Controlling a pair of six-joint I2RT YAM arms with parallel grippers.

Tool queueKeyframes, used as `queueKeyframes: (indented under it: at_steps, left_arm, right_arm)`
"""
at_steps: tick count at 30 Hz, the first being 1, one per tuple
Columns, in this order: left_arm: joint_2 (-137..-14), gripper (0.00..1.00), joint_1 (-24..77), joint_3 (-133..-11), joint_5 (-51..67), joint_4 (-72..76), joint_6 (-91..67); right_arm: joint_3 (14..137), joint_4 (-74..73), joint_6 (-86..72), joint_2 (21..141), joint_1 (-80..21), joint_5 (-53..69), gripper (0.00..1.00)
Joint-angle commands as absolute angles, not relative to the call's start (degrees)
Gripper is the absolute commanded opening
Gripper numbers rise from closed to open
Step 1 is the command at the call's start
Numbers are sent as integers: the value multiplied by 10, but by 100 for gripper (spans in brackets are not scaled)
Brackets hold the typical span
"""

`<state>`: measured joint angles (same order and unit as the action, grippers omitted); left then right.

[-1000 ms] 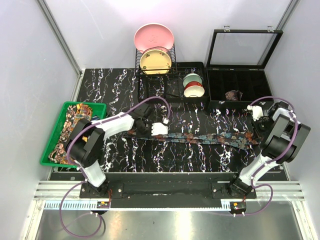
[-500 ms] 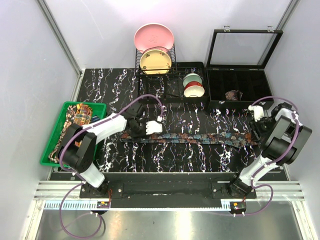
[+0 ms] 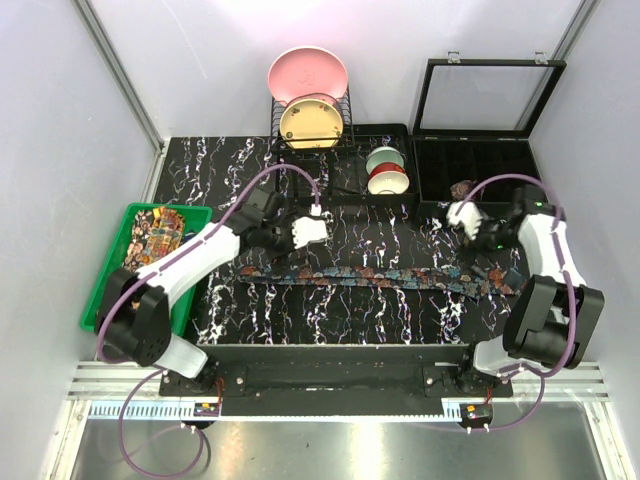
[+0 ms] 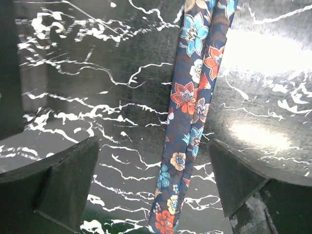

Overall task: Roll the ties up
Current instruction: Flatten out the tie at the center of the board.

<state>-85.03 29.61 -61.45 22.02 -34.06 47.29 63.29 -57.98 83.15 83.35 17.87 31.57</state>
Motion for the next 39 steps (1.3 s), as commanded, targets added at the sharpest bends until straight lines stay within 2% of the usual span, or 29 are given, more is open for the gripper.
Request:
queueKeyframes:
  at_steps: [1, 12, 22, 24, 25, 29, 31, 33, 39]
  left_arm:
    - [-788, 99, 280, -589, 254, -302, 431]
    - [-739, 99, 250, -548, 263, -315, 421]
    - [-725, 99, 243, -532, 283, -331, 440]
    - [-725, 99, 239, -532, 284, -330, 441]
    - [-722, 98, 236, -531, 280, -324, 437]
    - [-679, 90, 214, -507, 246, -264, 418]
    - [-664, 90, 213, -499, 229, -244, 416]
    - [-643, 89, 211, -501, 225, -243, 410]
    - [-611, 89, 211, -506, 211, -242, 363]
  right_arm:
    - [570, -560, 882, 818, 129, 304, 100]
    - [455, -405, 914, 835, 77, 230, 100]
    - [486, -387, 944, 895, 77, 225, 98]
    - [509, -418, 957, 914, 77, 226, 90]
    - [518, -432, 960, 932, 77, 227, 74]
    - [549, -485, 978, 965, 85, 222, 46]
    - [547, -485, 987, 966, 91, 212, 45]
    - [541, -490, 1007, 964, 109, 203, 39]
    - [556, -532, 1076, 974, 214, 163, 36]
